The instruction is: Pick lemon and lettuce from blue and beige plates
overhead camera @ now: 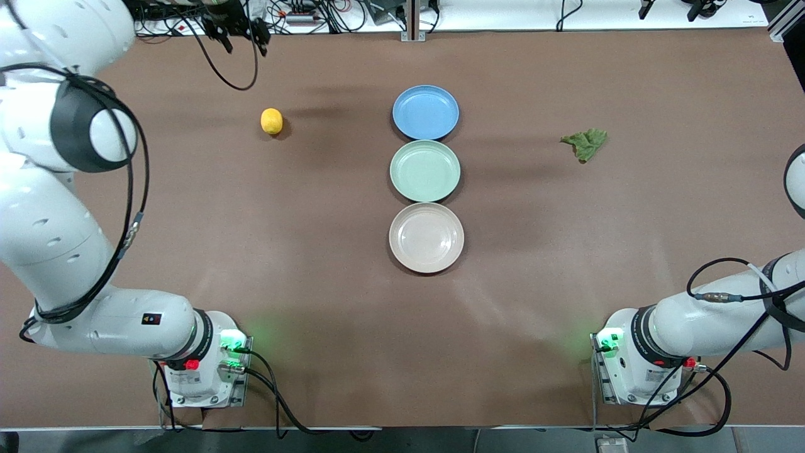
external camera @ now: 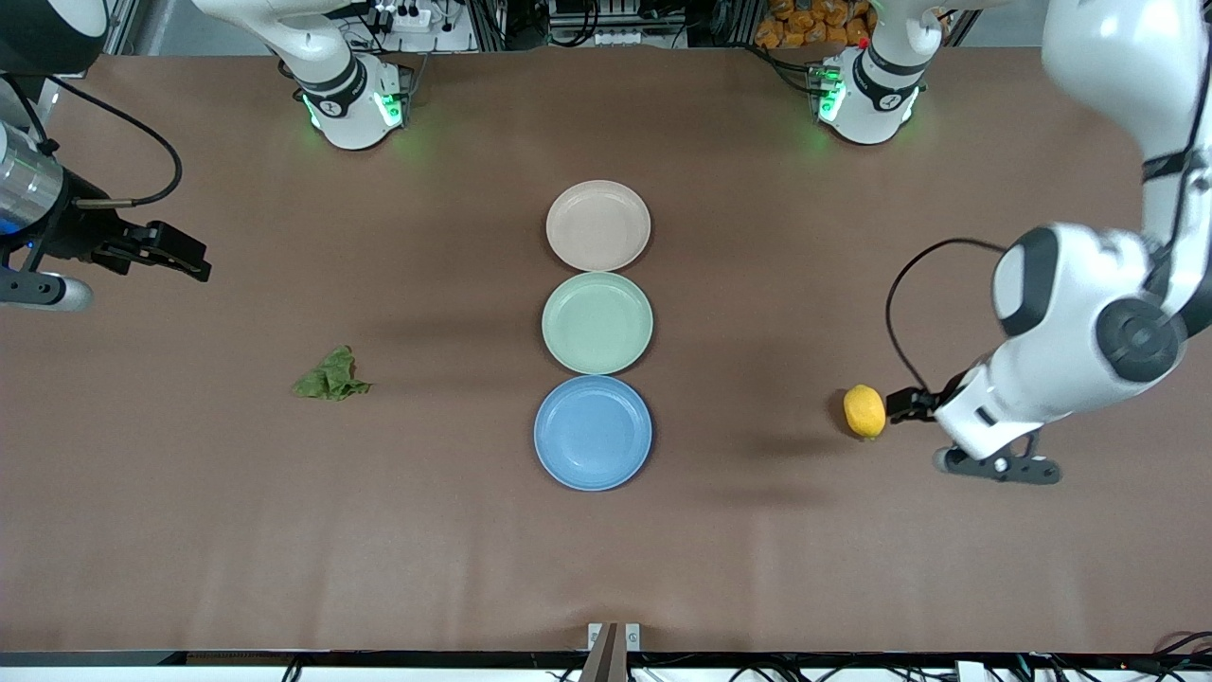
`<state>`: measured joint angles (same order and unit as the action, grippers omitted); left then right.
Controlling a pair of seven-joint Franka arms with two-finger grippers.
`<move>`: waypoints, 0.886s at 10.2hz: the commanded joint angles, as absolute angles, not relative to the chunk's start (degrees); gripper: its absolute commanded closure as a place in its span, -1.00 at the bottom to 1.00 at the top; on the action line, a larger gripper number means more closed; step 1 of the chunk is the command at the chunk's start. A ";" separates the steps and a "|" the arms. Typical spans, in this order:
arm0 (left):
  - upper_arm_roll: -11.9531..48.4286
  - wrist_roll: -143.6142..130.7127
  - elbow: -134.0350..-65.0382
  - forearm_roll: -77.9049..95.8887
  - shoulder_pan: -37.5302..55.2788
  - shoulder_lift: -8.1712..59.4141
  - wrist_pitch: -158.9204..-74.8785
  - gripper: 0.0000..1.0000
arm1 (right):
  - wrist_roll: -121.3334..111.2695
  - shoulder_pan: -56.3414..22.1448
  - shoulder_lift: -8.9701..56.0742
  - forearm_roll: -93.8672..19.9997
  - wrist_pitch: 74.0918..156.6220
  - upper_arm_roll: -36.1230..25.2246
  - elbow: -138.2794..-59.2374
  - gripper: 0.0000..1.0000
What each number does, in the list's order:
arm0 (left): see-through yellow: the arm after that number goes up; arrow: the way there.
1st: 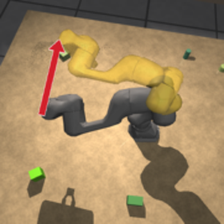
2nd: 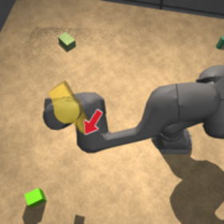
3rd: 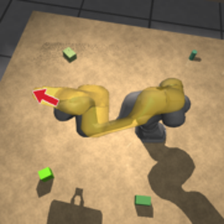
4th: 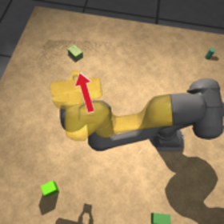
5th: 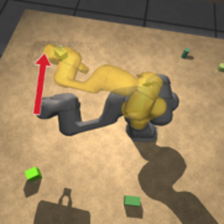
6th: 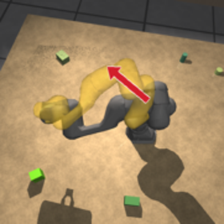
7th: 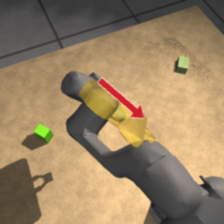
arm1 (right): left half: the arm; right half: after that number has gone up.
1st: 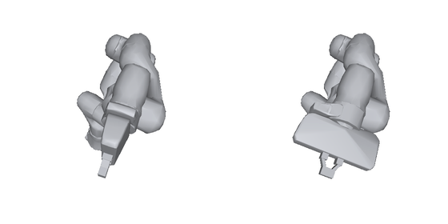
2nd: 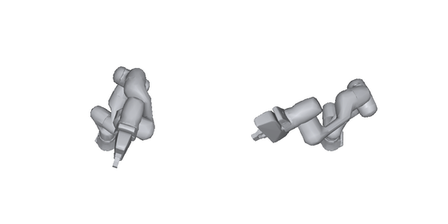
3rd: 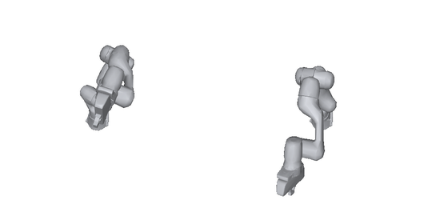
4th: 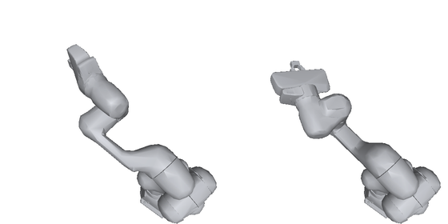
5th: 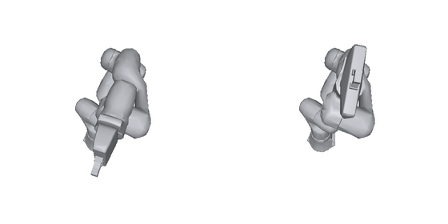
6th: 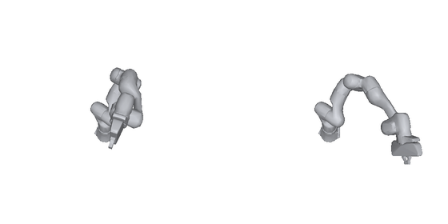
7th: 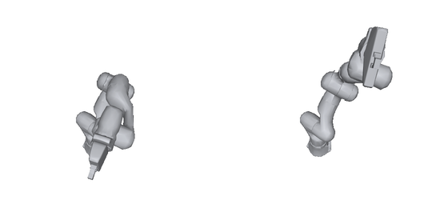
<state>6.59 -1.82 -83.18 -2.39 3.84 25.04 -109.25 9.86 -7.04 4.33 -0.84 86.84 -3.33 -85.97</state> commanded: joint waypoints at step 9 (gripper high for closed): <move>6.24 -7.65 -86.92 -2.46 5.10 3.61 -93.08 -1.00 | 10.02 -9.14 3.08 0.35 88.41 -3.34 -87.36 -1.00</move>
